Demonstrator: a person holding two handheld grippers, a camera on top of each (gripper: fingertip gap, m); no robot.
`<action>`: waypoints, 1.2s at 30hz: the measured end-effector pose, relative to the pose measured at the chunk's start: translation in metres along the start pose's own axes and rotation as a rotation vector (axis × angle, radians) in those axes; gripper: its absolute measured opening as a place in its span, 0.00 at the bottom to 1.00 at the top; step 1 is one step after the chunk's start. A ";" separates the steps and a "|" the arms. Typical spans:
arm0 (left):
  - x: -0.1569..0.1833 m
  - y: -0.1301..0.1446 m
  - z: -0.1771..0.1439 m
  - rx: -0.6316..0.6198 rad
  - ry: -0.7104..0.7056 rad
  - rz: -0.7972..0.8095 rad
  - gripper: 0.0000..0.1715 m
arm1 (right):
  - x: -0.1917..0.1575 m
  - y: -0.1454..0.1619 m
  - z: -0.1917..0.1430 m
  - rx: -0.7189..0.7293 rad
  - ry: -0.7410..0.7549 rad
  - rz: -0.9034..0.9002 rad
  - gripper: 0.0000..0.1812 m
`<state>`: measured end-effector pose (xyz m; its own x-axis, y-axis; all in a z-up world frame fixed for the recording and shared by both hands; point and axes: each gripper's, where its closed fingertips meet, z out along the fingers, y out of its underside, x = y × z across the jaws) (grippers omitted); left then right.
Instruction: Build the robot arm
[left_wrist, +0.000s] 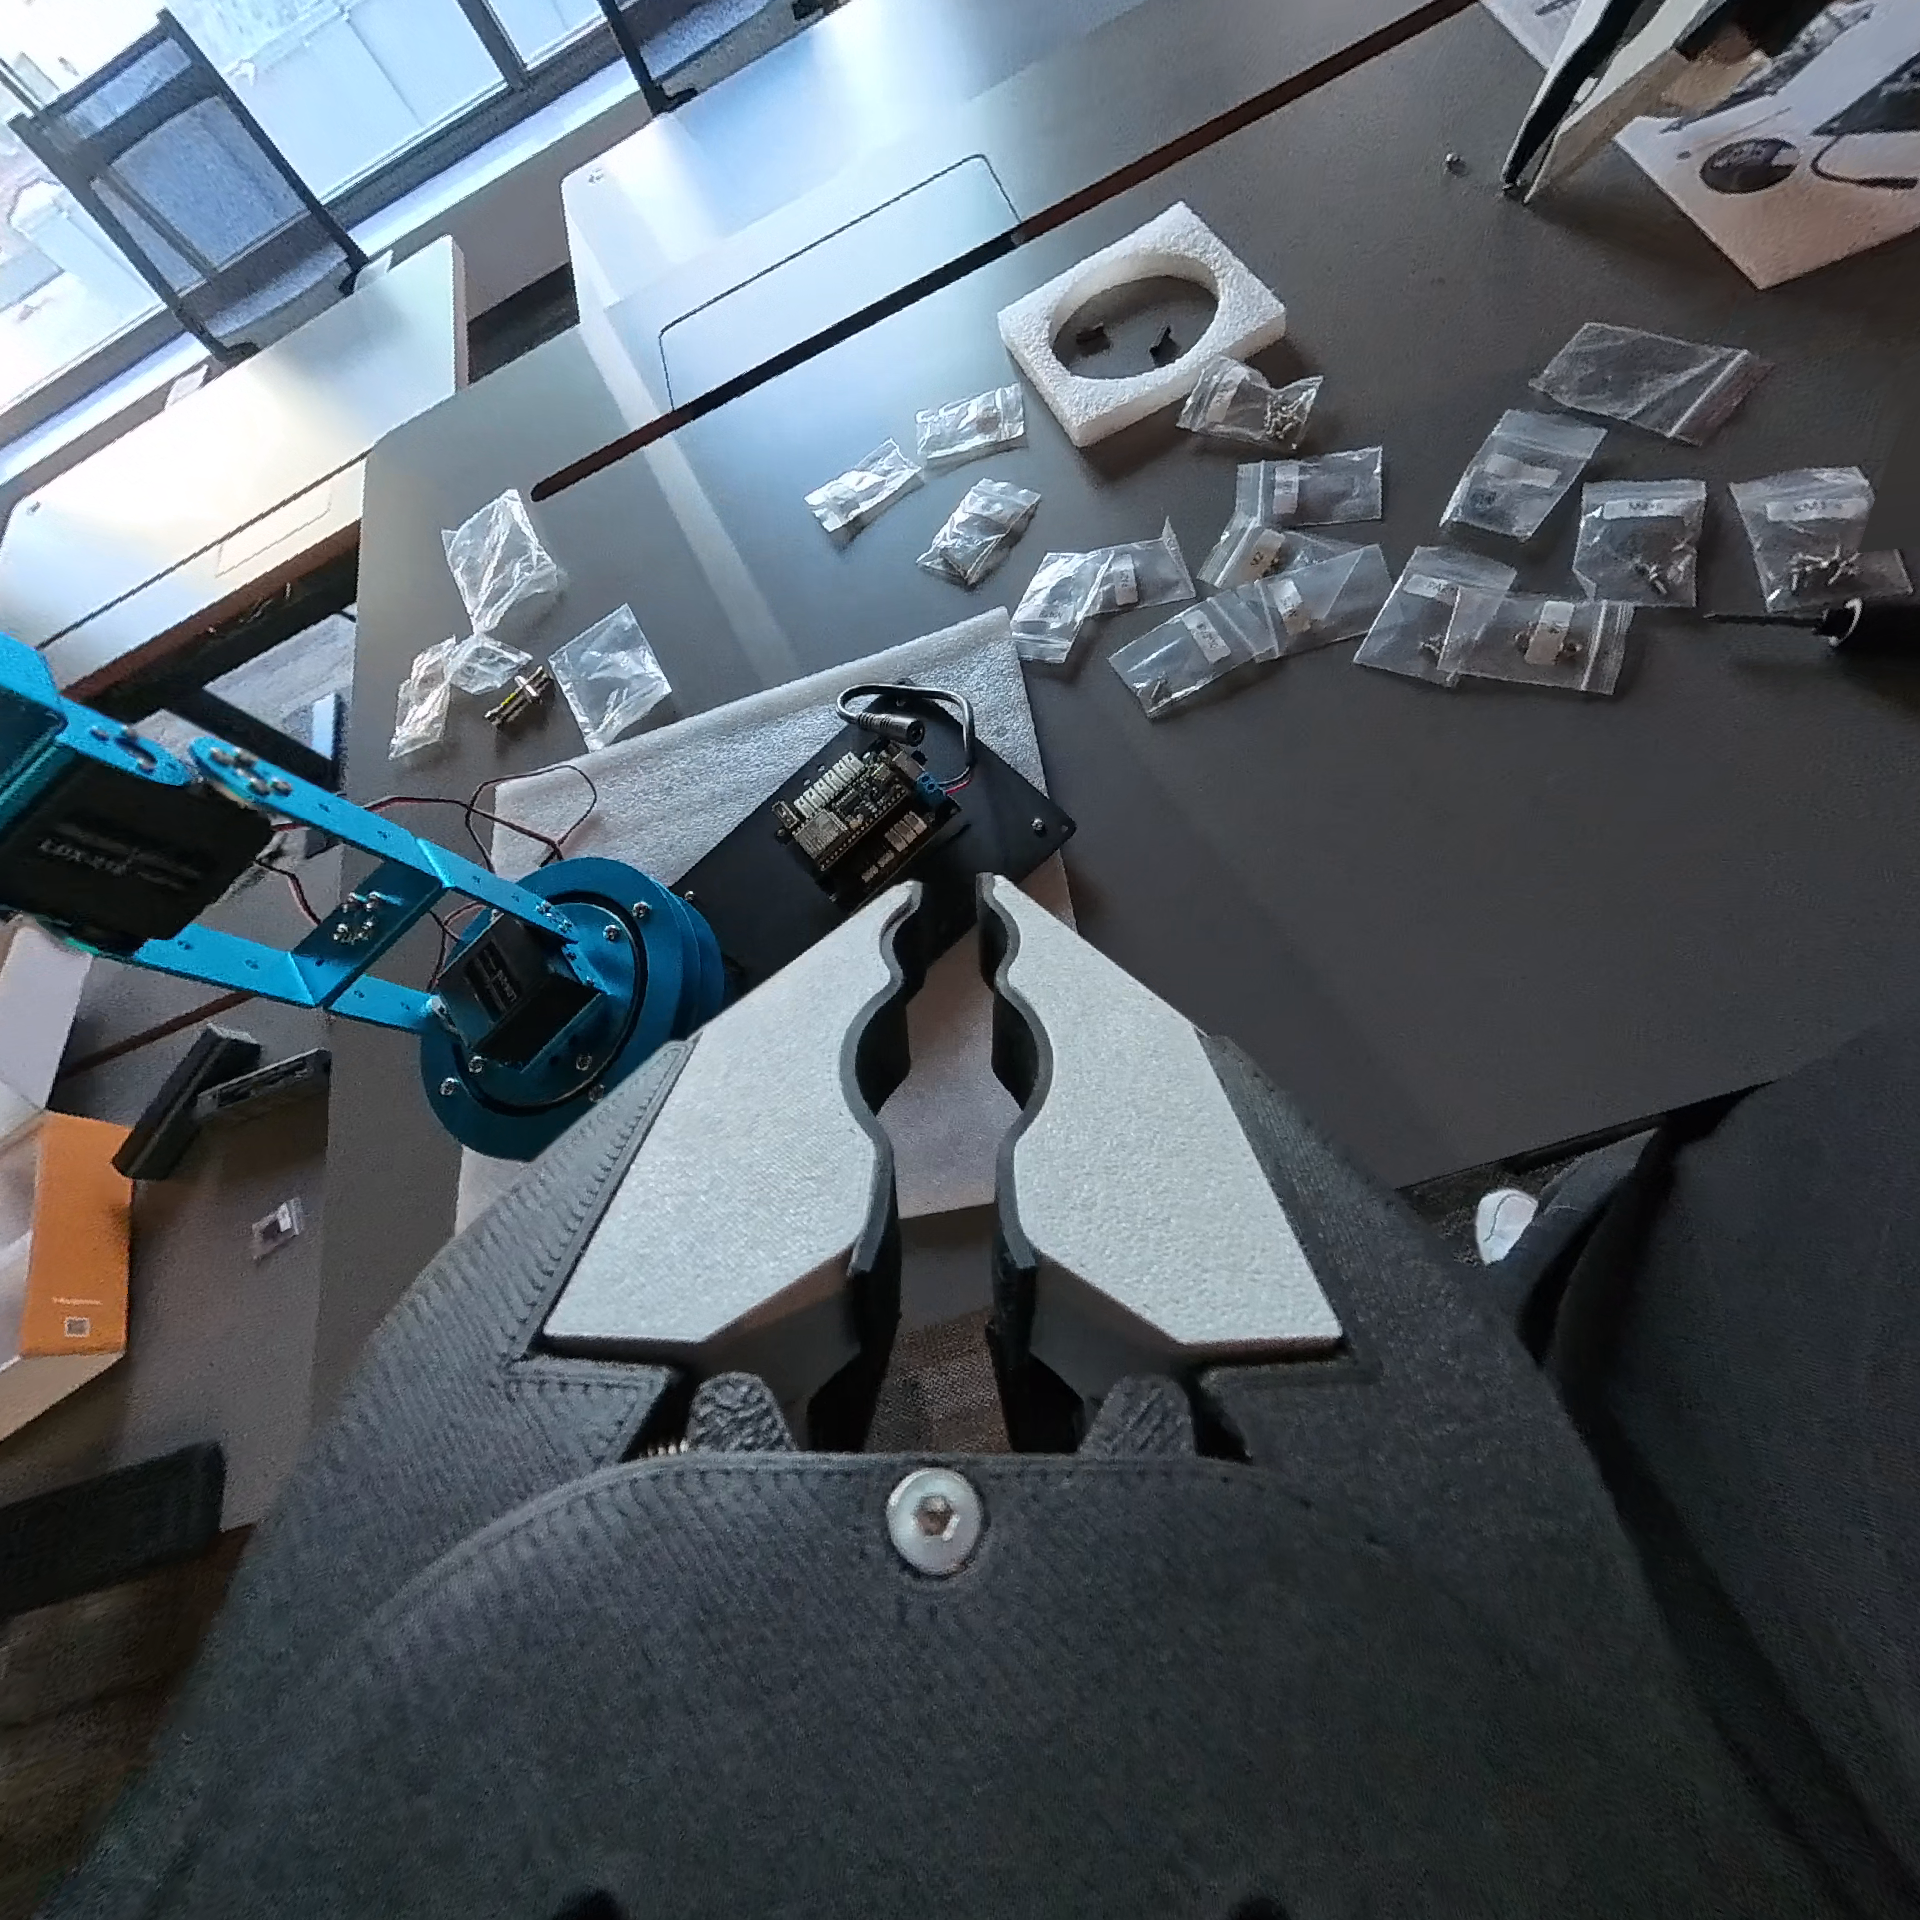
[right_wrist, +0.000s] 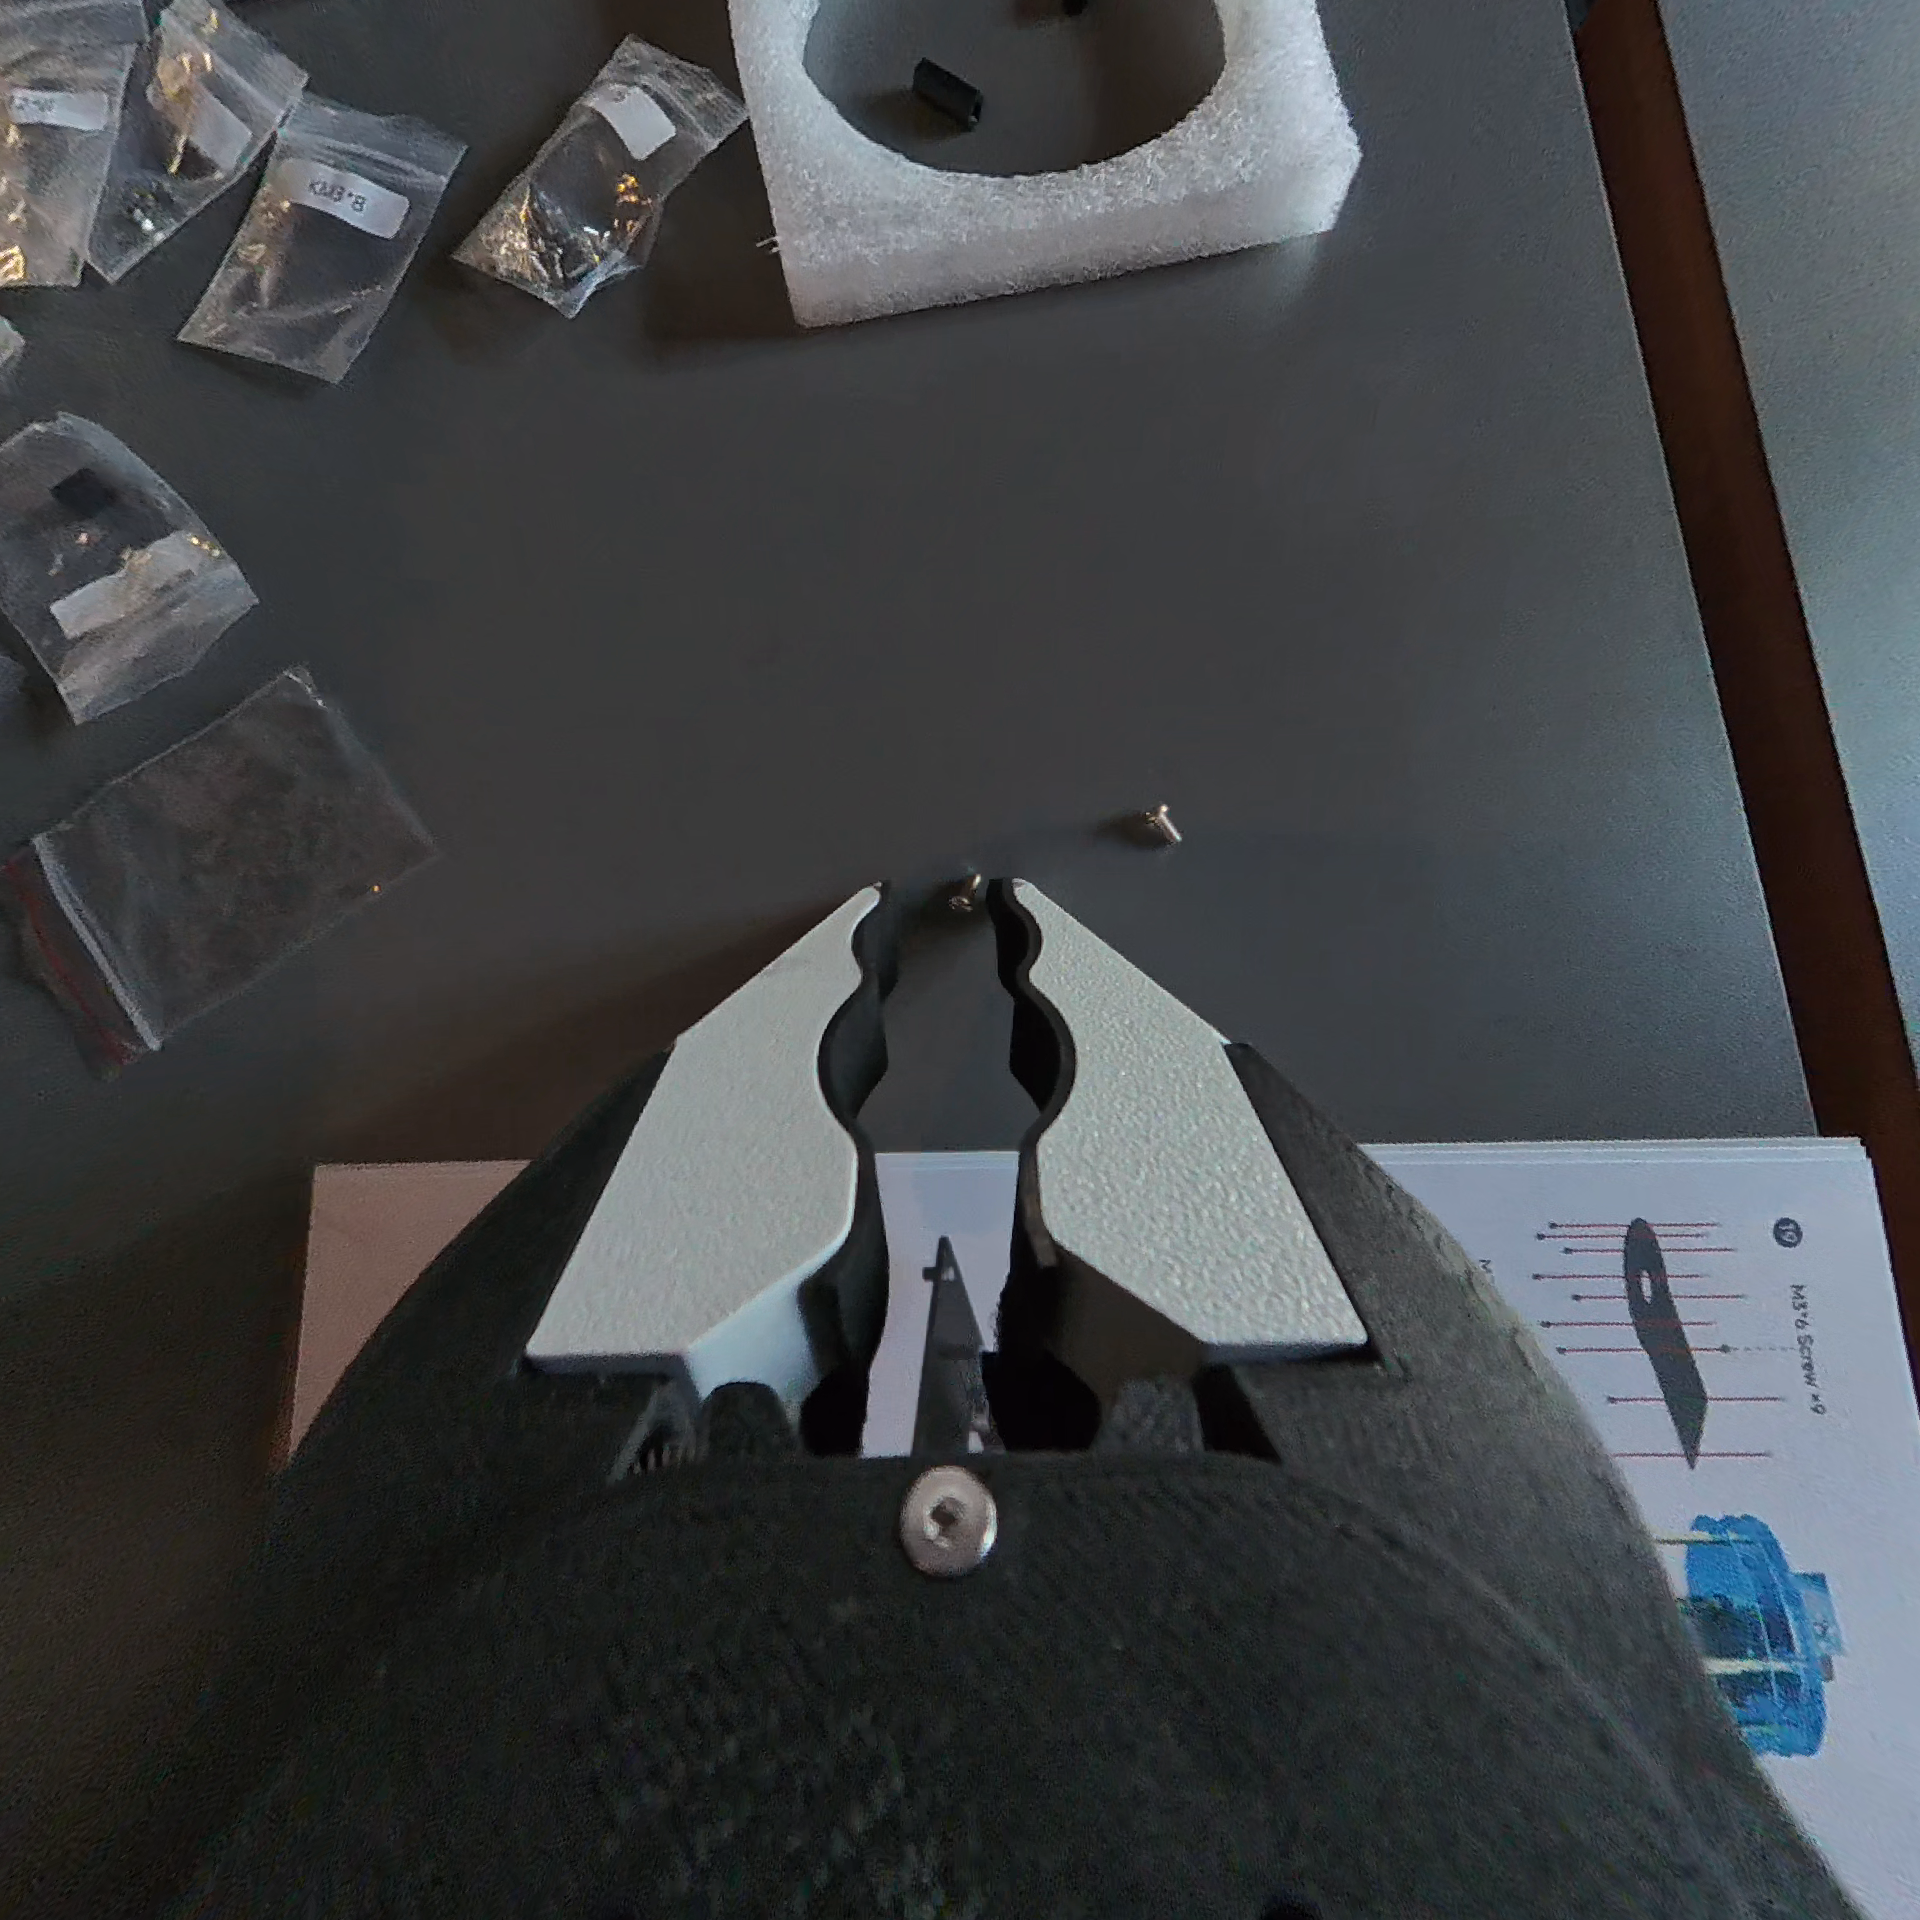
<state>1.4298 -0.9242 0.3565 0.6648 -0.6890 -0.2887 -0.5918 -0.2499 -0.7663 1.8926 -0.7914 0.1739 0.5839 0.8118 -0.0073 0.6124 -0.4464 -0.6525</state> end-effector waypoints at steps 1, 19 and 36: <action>0.000 0.000 0.000 0.001 0.003 0.003 0.04 | 0.000 -0.001 0.000 0.001 0.010 0.006 0.09; 0.028 -0.028 0.037 0.138 0.240 0.073 0.03 | -0.056 -0.049 -0.018 0.137 0.151 0.026 0.01; 0.235 -0.142 0.042 0.355 0.561 -0.513 0.03 | -0.144 -0.014 -0.062 0.139 -0.013 -0.240 0.01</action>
<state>1.6897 -1.0223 0.3732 0.4315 -0.8081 0.4010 -0.0366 -0.4598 -0.8873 1.8332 -0.9256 0.2309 0.4237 0.8931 0.1513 0.6527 -0.1852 -0.7346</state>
